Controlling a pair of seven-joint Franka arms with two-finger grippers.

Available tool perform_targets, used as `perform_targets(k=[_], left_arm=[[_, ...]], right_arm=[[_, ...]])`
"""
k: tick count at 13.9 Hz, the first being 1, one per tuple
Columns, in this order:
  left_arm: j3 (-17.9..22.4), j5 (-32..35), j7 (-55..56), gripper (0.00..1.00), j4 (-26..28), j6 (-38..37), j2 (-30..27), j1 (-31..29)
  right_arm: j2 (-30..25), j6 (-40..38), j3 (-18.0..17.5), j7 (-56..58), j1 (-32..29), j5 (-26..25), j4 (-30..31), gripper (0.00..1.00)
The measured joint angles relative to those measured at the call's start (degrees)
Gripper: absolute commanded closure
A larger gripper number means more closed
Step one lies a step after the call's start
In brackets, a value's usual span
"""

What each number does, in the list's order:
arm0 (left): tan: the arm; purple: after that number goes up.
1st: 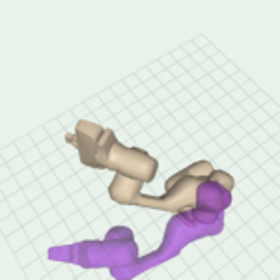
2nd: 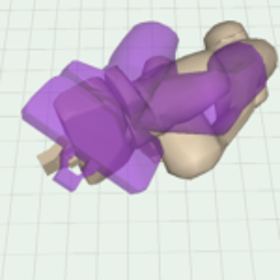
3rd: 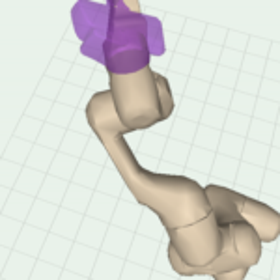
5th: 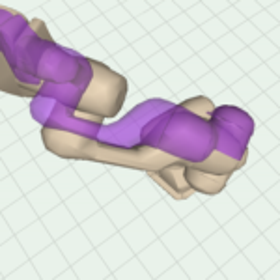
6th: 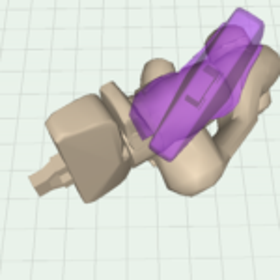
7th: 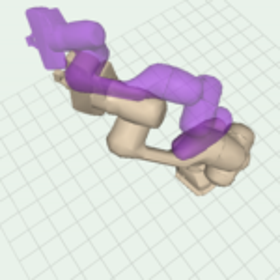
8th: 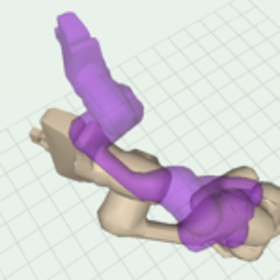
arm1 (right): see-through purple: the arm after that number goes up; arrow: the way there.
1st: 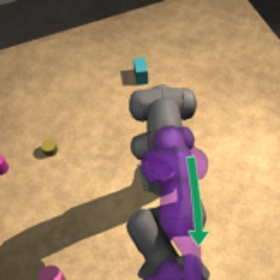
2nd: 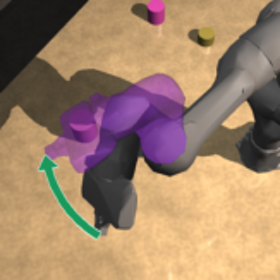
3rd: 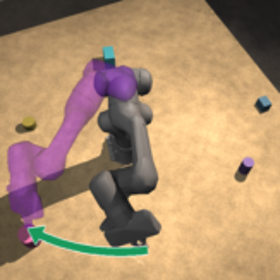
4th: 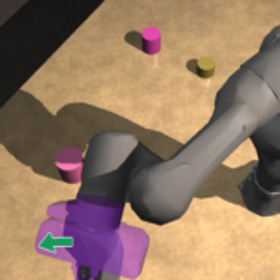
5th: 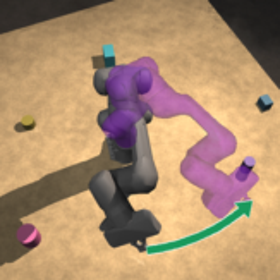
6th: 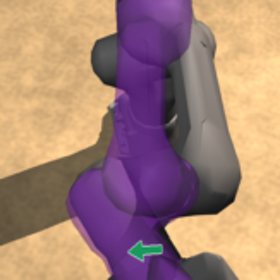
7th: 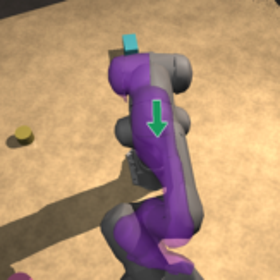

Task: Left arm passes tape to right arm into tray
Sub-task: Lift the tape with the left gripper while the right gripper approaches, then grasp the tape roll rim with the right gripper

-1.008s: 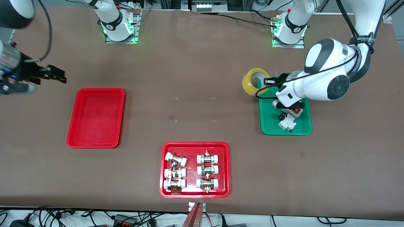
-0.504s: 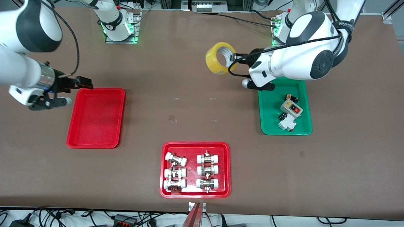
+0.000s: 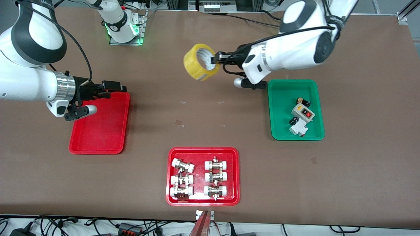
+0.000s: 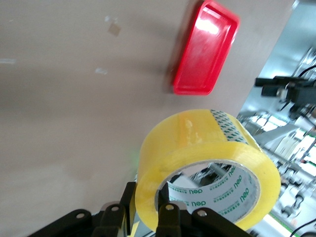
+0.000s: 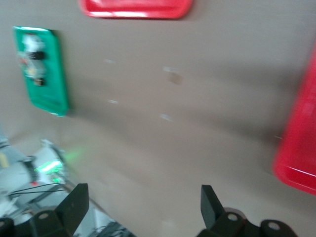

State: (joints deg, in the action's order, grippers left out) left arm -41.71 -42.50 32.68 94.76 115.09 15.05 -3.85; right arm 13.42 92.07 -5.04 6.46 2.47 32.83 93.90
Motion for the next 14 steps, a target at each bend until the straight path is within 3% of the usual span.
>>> perform_targets(k=[6, 14], left_arm=[[-0.2, 2.7, 6.1, 0.93, 0.0, 3.9, 0.5, 1.7], [-0.3, 3.4, 7.4, 0.93, 0.0, 8.1, 1.3, 4.1]], right_arm=[[0.4, 0.7, -0.1, 0.0, 4.6, 12.4, -3.7, 0.0], [0.5, 7.1, -0.1, -4.7, 13.9, 13.7, -5.6, 0.0]])
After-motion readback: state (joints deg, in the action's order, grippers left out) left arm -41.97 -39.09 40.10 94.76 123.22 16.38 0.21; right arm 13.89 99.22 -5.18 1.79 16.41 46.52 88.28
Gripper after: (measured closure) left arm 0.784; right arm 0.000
